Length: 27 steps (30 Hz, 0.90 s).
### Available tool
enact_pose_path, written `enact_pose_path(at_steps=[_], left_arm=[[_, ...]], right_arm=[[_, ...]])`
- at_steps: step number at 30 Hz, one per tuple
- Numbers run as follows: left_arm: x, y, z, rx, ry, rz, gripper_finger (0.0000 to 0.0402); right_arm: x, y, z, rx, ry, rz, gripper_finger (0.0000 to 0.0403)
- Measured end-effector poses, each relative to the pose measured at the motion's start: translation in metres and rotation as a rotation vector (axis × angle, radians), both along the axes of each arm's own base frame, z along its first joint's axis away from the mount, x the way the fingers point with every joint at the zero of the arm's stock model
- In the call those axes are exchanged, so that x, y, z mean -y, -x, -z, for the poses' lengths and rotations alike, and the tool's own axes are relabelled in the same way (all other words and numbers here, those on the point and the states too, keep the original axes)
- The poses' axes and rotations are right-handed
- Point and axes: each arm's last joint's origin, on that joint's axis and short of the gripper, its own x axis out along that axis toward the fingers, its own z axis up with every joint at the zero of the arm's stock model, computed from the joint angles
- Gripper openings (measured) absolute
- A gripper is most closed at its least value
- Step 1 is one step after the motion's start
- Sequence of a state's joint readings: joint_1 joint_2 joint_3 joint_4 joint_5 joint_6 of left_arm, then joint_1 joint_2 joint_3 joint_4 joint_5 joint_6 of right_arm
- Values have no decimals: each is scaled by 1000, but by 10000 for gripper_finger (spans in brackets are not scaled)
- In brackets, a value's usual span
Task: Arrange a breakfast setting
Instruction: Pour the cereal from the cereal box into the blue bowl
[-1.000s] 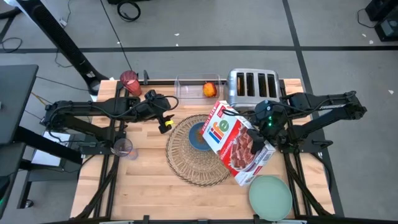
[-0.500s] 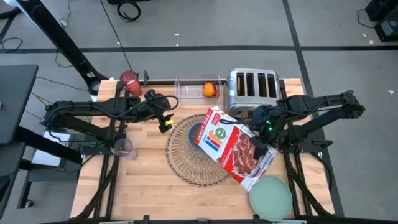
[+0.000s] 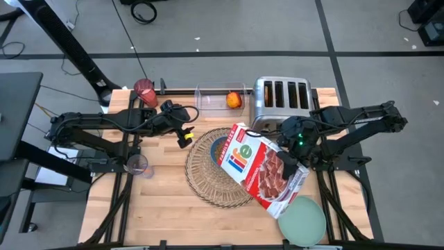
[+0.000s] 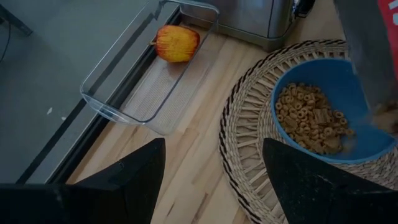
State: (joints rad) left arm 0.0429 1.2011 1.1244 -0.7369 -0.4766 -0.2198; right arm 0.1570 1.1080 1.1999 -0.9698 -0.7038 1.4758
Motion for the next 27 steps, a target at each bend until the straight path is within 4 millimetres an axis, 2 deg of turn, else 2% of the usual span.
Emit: enact_pose_path(at_steps=[17,27], left_arm=[[0,0,0,-2,-2,1,274],[0,0,0,-10,-12,11,274]], right_arm=[[8,-4,-3,-53,-93,77,203],[7,-2,0,-36,-5,83,203]])
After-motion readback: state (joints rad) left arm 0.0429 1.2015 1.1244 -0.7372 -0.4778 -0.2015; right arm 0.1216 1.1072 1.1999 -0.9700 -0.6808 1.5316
